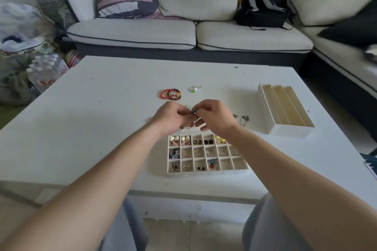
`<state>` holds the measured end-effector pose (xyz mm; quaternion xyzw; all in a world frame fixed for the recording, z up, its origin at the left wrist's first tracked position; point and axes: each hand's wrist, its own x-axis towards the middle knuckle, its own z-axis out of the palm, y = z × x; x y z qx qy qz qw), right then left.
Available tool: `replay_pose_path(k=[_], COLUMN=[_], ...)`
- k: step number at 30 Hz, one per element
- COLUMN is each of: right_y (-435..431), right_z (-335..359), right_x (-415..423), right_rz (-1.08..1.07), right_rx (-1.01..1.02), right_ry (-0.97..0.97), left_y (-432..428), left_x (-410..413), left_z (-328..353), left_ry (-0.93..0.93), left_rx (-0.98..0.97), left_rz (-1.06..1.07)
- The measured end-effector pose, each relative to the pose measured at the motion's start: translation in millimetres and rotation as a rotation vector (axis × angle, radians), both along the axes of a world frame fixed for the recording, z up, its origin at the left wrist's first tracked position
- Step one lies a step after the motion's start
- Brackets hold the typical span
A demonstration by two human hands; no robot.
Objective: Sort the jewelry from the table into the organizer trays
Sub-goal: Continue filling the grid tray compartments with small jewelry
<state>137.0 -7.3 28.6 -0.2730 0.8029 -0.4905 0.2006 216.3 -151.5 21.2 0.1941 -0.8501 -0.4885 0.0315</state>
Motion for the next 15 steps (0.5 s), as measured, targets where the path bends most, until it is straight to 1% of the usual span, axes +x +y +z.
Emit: replay_pose_path(k=[3, 4, 7, 11, 15], right_y=[21.5, 26.6, 35.5, 45.0, 48.0], right_z=[-9.1, -13.7, -21.7, -21.4, -25.4], right_x=[11.8, 13.2, 12.8, 13.0, 7.6], right_rz=[0.021, 0.027, 0.072, 0.172, 0.211], right_rx=[-0.042, -0.029, 0.103, 0.185, 0.212], right_ry=[-0.047, -0.023, 0.158, 0.182, 0.170], left_y=[10.9, 14.3, 23.3, 31.4, 36.7], left_x=[8.5, 10.5, 14.7, 18.6, 16.8], left_z=[-8.0, -10.7, -16.8, -22.6, -30.2], left_ry=[-0.028, -0.052, -0.140, -0.178, -0.198], left_rx=[-0.034, -0.061, -0.117, -0.082, -0.030], left_rz=[-0.044, -0.060, -0.142, -0.202, -0.234])
